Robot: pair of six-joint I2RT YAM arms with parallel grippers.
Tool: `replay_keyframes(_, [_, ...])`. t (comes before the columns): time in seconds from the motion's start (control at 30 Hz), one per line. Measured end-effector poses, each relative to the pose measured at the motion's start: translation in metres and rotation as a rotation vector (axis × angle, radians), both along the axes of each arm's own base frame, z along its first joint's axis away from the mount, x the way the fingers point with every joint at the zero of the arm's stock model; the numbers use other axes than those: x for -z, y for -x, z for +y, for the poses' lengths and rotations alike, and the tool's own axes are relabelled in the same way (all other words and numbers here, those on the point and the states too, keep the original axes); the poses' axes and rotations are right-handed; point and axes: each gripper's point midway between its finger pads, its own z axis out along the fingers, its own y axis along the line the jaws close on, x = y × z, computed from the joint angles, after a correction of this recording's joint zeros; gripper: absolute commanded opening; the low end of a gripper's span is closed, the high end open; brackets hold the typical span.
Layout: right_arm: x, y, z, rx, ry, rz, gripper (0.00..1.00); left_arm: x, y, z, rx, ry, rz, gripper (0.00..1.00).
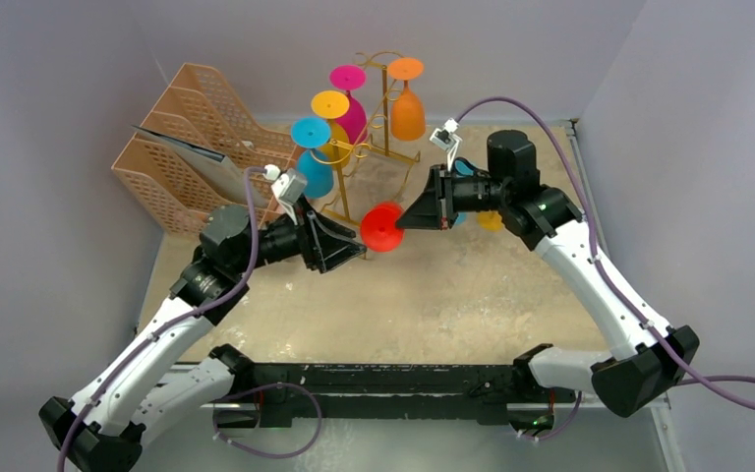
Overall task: Take the wine glass off the wine glass rack
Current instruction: Place the wine glass at the center of the board.
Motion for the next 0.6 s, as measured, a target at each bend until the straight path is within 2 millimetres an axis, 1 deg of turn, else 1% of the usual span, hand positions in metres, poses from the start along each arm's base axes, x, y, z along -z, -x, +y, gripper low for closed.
replay_keyframes(0.07, [-0.001, 0.003, 0.001, -0.016, -0.004, 0.000, 0.00, 0.001, 0.000, -0.003, 0.017, 0.004, 0.013, 0.49])
replay_keyframes(0.17, [-0.002, 0.008, 0.003, -0.040, -0.011, 0.000, 0.00, 0.003, -0.002, -0.008, 0.035, 0.008, 0.031, 0.42])
replay_keyframes(0.33, [-0.004, 0.014, 0.005, -0.070, -0.022, 0.003, 0.00, 0.007, -0.003, -0.012, 0.056, 0.010, 0.056, 0.23])
replay_keyframes(0.5, [-0.004, 0.017, 0.006, -0.094, -0.030, 0.007, 0.00, 0.003, -0.001, -0.014, 0.073, 0.026, 0.056, 0.06])
replay_keyframes(0.57, [-0.004, 0.018, 0.007, -0.101, -0.030, 0.005, 0.00, 0.002, 0.000, -0.014, 0.078, 0.029, 0.056, 0.00])
replay_keyframes(0.6, [-0.004, 0.018, 0.007, -0.104, -0.031, 0.001, 0.00, 0.002, 0.000, -0.015, 0.079, 0.031, 0.059, 0.00])
